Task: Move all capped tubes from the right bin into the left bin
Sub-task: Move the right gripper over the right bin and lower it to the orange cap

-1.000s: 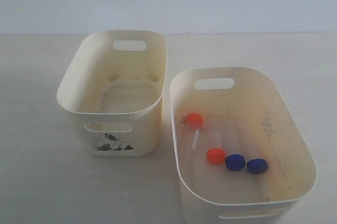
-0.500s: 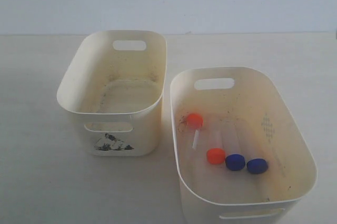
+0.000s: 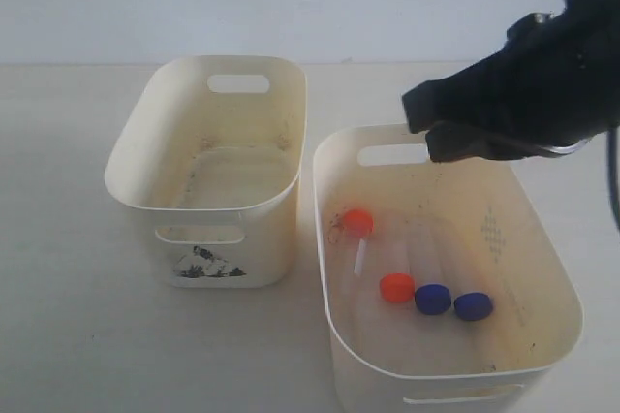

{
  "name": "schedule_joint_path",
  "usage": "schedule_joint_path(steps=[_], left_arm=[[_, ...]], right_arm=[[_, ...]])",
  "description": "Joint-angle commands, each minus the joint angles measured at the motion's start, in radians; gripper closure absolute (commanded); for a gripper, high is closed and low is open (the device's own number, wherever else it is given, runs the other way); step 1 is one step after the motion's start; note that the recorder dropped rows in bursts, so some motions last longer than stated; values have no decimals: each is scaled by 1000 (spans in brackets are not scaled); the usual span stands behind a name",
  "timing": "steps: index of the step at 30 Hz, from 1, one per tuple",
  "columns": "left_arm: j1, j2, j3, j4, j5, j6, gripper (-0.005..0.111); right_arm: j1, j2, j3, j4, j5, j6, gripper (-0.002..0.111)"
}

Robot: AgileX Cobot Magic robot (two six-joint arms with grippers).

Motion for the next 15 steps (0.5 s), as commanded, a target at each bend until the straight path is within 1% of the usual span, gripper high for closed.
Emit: schedule_joint_path(steps=[1,8,13,15], left_arm=[[1,-3,-3,0,-2,-8,102],[1,-3,-3,0,-2,-8,102],[1,-3,-3,0,-2,-8,102],[1,-3,-3,0,-2,-8,102]], right_arm=[[60,128,-120,-181,190,296,109],[60,316,-192,-174,289,309,109],[60,415,-192,-174,280,335,109],[60,453,-192,-176,239,335,109]])
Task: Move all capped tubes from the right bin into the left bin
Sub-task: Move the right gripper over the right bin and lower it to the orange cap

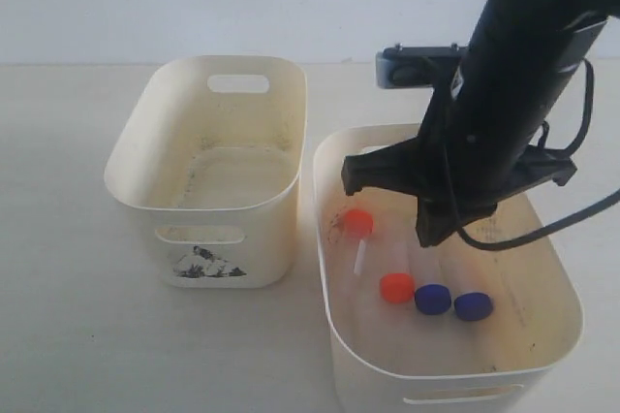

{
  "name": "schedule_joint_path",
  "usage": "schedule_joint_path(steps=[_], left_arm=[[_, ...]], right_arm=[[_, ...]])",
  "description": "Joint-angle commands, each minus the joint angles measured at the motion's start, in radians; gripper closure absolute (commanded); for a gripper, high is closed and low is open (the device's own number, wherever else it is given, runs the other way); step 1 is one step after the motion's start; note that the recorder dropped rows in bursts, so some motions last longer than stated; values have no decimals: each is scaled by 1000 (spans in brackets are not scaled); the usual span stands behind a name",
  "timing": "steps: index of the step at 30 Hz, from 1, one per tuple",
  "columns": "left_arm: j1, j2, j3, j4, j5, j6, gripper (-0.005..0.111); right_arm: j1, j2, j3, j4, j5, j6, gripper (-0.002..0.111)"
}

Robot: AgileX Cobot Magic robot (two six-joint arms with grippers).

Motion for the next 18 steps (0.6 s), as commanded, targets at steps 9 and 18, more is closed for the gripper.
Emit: schedule_joint_path(steps=[9,18], left_arm=[[1,-3,-3,0,-2,-8,102],[1,-3,-3,0,-2,-8,102]], right_arm=[[1,118,-10,-14,-132,28,109],[1,178,-10,-76,-180,48,105]])
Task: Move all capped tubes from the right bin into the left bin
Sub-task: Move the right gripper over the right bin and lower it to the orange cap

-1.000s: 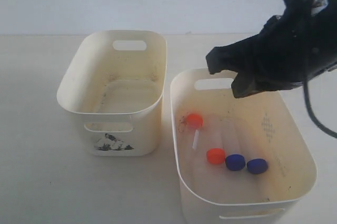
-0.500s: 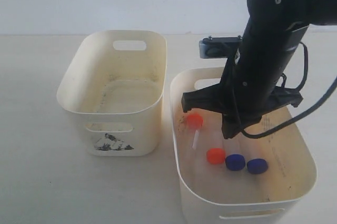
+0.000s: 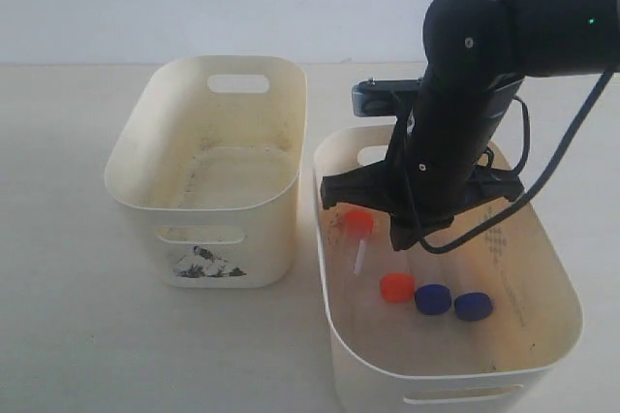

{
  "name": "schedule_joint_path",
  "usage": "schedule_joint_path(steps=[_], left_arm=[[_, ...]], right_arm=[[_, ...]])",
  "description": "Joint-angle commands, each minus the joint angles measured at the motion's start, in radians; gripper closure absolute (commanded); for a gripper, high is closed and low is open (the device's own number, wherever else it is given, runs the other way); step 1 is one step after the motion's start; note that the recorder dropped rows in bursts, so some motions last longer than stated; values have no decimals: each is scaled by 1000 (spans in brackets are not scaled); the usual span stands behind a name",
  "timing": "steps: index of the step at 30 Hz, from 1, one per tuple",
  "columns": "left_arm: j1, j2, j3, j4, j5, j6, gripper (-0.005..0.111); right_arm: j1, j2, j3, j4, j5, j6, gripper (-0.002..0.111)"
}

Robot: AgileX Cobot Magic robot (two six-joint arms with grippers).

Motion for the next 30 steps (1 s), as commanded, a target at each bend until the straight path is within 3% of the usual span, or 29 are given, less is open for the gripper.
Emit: schedule_joint_path(steps=[1,9,11,30], left_arm=[[1,-3,-3,0,-2,-8,102],[1,-3,-3,0,-2,-8,102],[1,-3,-3,0,-2,-8,102],[1,-3,-3,0,-2,-8,102]], right_arm=[[1,17,-6,-49,-5,20,102],[1,21,-6,-54,-26,28,62],[1,34,-6,-54,-26,39,57],[1,139,-6,-49,-91,84,57]])
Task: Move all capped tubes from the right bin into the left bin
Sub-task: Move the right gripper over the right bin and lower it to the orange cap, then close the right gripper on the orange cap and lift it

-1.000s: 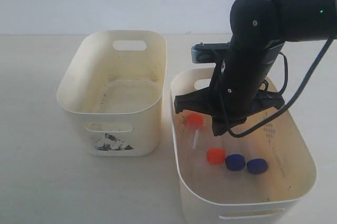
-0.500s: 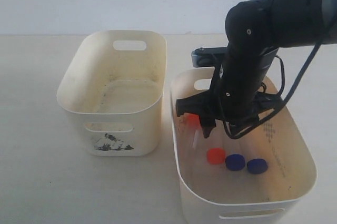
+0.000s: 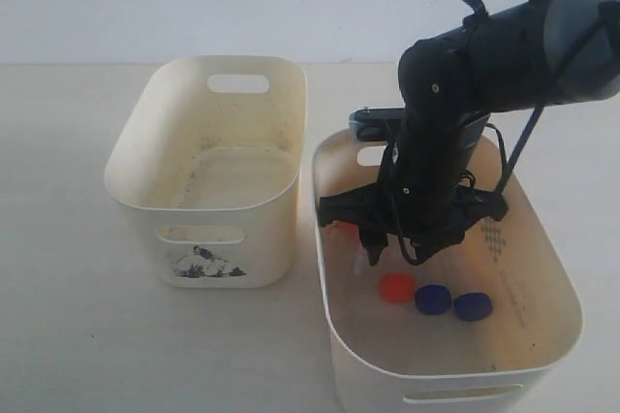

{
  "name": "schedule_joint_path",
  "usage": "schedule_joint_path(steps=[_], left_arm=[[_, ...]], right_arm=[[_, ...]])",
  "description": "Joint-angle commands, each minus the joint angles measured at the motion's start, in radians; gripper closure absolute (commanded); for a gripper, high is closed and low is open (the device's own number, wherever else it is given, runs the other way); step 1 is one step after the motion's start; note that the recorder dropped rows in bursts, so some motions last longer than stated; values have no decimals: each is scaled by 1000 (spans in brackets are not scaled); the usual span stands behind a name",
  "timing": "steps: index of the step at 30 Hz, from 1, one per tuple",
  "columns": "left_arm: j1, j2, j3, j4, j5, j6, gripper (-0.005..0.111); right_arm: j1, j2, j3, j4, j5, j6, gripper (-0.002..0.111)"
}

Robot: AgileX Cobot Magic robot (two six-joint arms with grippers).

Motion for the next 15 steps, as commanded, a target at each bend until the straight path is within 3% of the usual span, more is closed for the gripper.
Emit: schedule_joint_path(steps=[1,6,9,12,15], left_arm=[[1,-3,-3,0,-2,-8,102],[1,-3,-3,0,-2,-8,102],[1,-3,-3,0,-2,-8,102],[1,-3,-3,0,-2,-8,102],[1,-3,-3,0,-2,-8,102]], right_arm=[[1,32,-4,-7,-11,15,57],[1,75,-4,-7,-14,17,60],[1,80,-4,-12,-10,18,79],[1,70,-4,-12,9,18,109],[1,42,-4,-12,31,11,108]])
